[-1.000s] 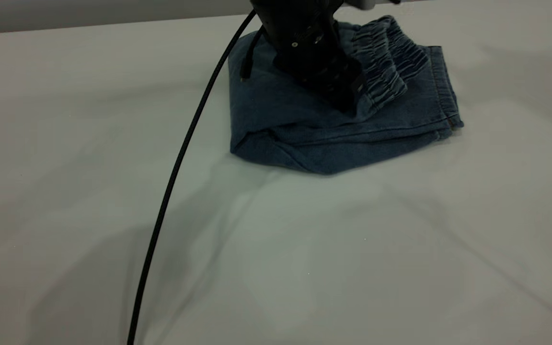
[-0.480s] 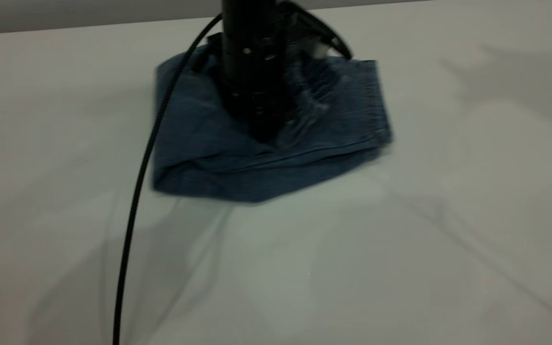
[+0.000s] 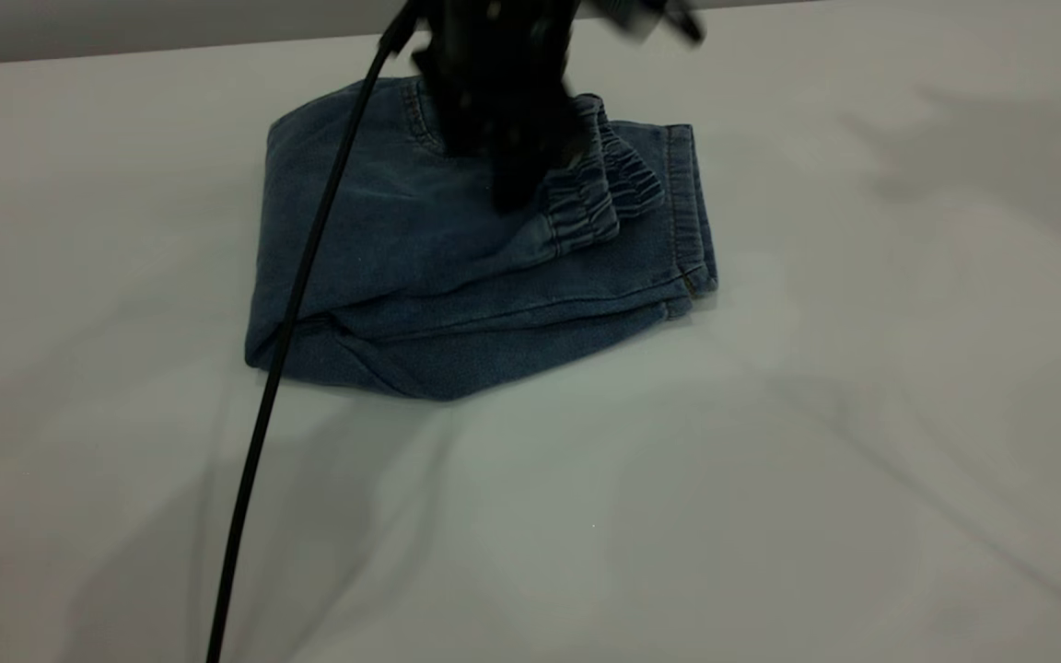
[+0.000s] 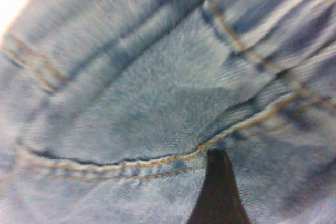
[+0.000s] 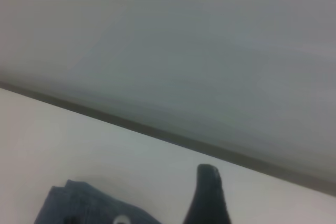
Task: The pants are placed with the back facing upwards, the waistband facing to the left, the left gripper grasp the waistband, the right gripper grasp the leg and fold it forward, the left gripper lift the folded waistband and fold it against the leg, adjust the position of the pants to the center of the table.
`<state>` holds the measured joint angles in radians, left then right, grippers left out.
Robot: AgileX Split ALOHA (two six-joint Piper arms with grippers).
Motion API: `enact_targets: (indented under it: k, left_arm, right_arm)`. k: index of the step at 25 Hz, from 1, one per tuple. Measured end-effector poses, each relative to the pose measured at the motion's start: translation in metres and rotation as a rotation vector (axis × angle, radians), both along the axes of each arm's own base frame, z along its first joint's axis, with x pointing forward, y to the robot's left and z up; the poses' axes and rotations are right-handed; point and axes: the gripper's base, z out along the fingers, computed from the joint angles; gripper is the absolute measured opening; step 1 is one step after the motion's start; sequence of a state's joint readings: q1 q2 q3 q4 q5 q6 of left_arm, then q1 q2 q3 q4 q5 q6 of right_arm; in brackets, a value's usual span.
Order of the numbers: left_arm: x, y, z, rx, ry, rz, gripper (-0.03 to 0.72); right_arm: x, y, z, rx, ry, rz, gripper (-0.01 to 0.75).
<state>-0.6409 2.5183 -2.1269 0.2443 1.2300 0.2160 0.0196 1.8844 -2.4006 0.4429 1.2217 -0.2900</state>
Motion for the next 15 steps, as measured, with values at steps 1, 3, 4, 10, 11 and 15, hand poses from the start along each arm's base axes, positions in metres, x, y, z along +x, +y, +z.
enact_targets:
  k: [1, 3, 4, 10, 11, 15]
  left_arm:
    - [0.001, -0.003, 0.010, -0.024, -0.019, -0.008, 0.488]
    - [0.002, -0.005, 0.027, -0.050, -0.054, -0.014, 0.488]
    - [0.002, -0.004, 0.036, -0.059, -0.067, -0.014, 0.488]
    - [-0.006, 0.001, 0.108, -0.141, -0.180, -0.025, 0.488]
    - [-0.008, 0.003, 0.124, -0.161, -0.206, -0.020, 0.488]
    - [-0.024, 0.015, 0.188, -0.253, -0.313, 0.015, 0.488]
  right_arm:
    - [0.000, 0.000, 0.000, 0.000, 0.000, 0.000, 0.476]
    - [0.000, 0.000, 0.000, 0.000, 0.000, 0.000, 0.476]
    - [0.000, 0.000, 0.000, 0.000, 0.000, 0.000, 0.476]
    - [-0.014, 0.000, 0.015, 0.030, -0.024, -0.012, 0.476]
    - [-0.020, 0.000, 0.020, 0.039, -0.034, -0.018, 0.476]
    - [-0.052, 0.003, 0.044, 0.089, -0.080, 0.001, 0.476]
